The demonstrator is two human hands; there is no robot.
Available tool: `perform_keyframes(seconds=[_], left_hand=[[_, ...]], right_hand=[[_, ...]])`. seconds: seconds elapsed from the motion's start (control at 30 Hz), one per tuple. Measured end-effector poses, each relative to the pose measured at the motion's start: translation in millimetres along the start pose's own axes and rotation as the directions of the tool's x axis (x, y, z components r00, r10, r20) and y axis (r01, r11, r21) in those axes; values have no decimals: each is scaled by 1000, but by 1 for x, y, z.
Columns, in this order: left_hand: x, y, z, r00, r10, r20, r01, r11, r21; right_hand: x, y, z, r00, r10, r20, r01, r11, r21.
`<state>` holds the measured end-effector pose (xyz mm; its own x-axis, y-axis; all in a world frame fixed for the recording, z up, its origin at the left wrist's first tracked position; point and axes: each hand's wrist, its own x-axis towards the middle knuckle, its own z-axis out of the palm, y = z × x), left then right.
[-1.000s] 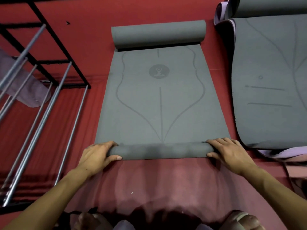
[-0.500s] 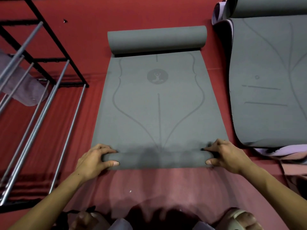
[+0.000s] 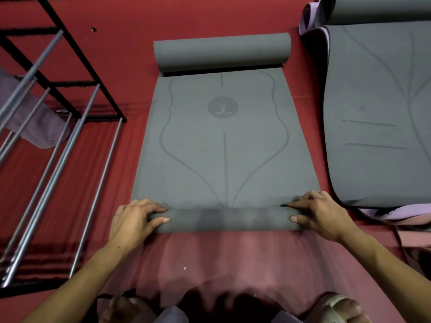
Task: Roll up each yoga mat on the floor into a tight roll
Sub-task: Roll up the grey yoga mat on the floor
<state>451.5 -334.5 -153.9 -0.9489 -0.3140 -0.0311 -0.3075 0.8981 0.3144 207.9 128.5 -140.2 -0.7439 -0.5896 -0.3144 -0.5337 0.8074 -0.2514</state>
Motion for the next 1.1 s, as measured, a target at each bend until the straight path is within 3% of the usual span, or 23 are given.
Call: perform_keyframes(seconds=[0.13, 0.27, 0.43, 0.9, 1.1], left_hand=[[-10, 7, -4, 998, 67, -9, -66, 991, 116], [-16, 26, -7, 999, 46, -27, -38, 965, 259], [-9, 41, 5, 997, 75, -36, -57, 929, 366], [17, 41, 0, 999, -10, -34, 19, 964, 264], [22, 41, 0, 1000, -6, -5, 7, 956, 292]], right_hand=[[-8, -8, -1, 996, 38, -85, -36, 999, 29], [-21, -11, 13, 983, 26, -180, -19, 999, 41], [-33, -15, 32, 962, -44, -268, 11, 992, -123], [6, -14, 2, 995, 1, -95, -7, 998, -56], [5, -17, 6, 984, 13, -180, -32, 994, -106]])
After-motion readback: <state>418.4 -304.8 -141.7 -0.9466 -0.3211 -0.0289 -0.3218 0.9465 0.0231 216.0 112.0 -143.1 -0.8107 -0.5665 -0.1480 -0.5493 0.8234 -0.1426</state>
